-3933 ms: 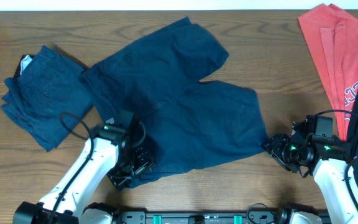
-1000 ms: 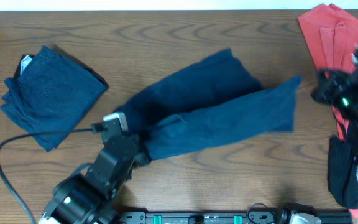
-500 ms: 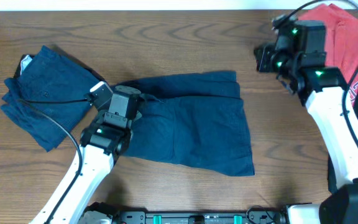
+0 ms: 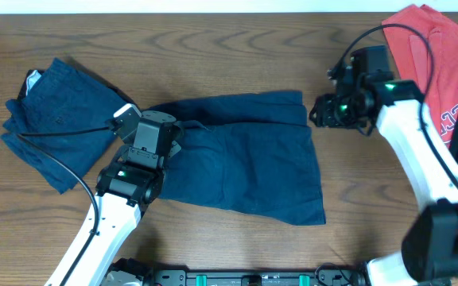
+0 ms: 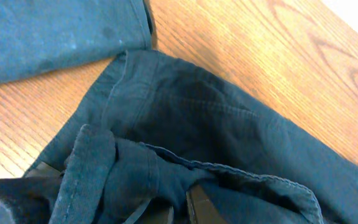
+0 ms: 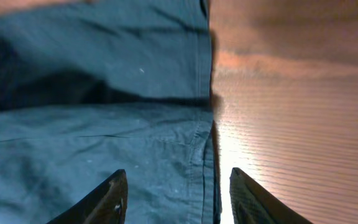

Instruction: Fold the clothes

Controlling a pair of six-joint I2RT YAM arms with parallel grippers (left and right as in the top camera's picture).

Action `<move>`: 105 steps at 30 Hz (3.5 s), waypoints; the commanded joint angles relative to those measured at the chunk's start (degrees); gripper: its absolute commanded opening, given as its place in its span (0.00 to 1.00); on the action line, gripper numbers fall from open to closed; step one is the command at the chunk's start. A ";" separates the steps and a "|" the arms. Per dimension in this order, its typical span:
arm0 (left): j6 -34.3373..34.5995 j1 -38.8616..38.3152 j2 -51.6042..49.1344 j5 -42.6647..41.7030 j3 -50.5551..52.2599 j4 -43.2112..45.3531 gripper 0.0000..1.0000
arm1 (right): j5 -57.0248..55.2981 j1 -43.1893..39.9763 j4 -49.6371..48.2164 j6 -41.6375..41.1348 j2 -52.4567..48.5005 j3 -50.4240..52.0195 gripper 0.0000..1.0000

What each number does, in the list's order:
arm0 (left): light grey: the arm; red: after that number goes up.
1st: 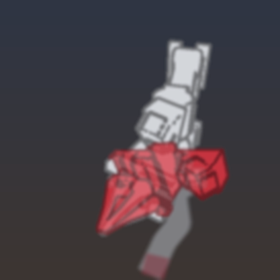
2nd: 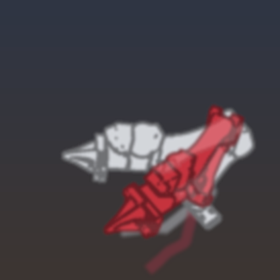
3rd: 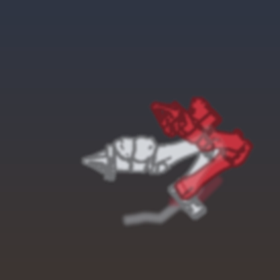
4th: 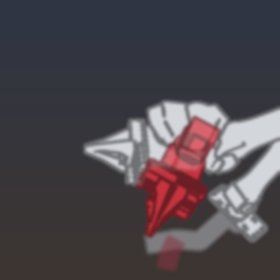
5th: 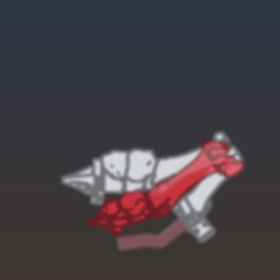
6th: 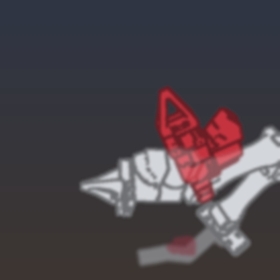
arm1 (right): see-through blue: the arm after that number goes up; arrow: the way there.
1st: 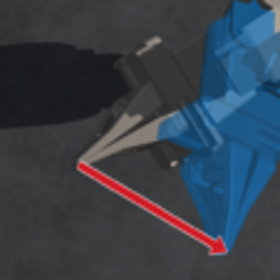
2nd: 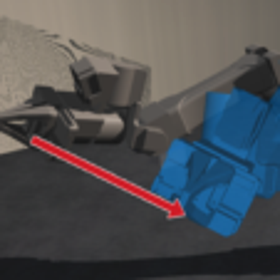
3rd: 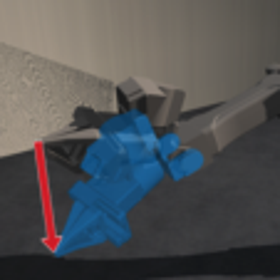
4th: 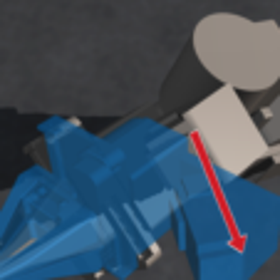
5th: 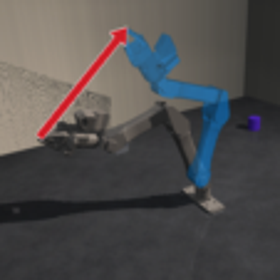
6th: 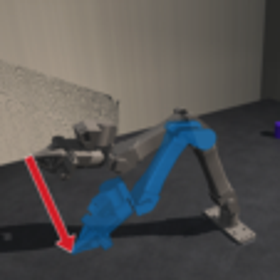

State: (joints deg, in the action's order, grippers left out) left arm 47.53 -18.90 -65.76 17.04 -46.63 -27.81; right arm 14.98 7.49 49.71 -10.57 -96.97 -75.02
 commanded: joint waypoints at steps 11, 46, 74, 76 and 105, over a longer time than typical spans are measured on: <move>-1.40 0.28 0.57 -1.62 -0.50 -1.84 0.06 | 11.80 1.46 -4.26 -19.82 -12.85 0.96 0.62; -1.40 0.28 0.57 -1.62 -0.50 -2.14 0.06 | 1.95 5.07 -13.20 -22.67 -14.69 3.91 0.01; -1.42 0.28 0.87 -1.40 -0.50 -2.12 0.06 | -5.16 2.97 -4.57 -15.72 -7.63 -0.98 0.48; -1.42 0.28 0.87 -1.40 -0.50 -2.12 0.06 | -3.76 3.10 -6.08 -15.67 -10.86 -0.98 0.47; -1.42 0.28 0.90 -1.38 -0.50 -2.10 0.06 | 0.68 2.27 -2.43 -11.37 -7.72 -9.57 0.01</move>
State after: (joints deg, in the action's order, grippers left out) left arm 46.48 -18.90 -65.67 15.33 -46.63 -29.78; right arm 14.09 11.03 46.48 -24.69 -112.44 -77.97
